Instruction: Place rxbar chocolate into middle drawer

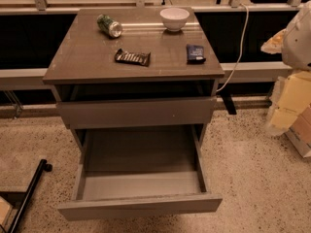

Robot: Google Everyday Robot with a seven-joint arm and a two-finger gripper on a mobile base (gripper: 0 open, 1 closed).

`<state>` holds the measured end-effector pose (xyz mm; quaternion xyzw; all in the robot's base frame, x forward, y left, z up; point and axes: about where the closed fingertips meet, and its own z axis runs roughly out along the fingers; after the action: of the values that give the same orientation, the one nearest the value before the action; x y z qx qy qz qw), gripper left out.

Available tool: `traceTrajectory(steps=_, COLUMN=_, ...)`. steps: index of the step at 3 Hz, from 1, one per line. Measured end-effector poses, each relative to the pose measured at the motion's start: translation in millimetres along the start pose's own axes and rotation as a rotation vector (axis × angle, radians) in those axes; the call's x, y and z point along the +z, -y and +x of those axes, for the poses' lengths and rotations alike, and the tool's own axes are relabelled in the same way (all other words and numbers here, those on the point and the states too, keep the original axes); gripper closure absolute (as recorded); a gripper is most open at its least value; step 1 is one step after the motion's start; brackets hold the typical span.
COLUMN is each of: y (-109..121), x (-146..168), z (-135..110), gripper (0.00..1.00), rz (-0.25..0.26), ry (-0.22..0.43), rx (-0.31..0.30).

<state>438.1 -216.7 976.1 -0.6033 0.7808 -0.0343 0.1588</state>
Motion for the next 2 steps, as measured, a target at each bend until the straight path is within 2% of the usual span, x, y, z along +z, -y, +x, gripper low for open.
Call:
traceTrajectory(steps=1, y=0, x=0, z=0, gripper=0.0, rz=0.0, ry=0.0, rx=0.0)
traceTrajectory(steps=2, y=20, x=4, z=-16, gripper=0.0, rz=0.023, ry=0.037, rx=-0.018)
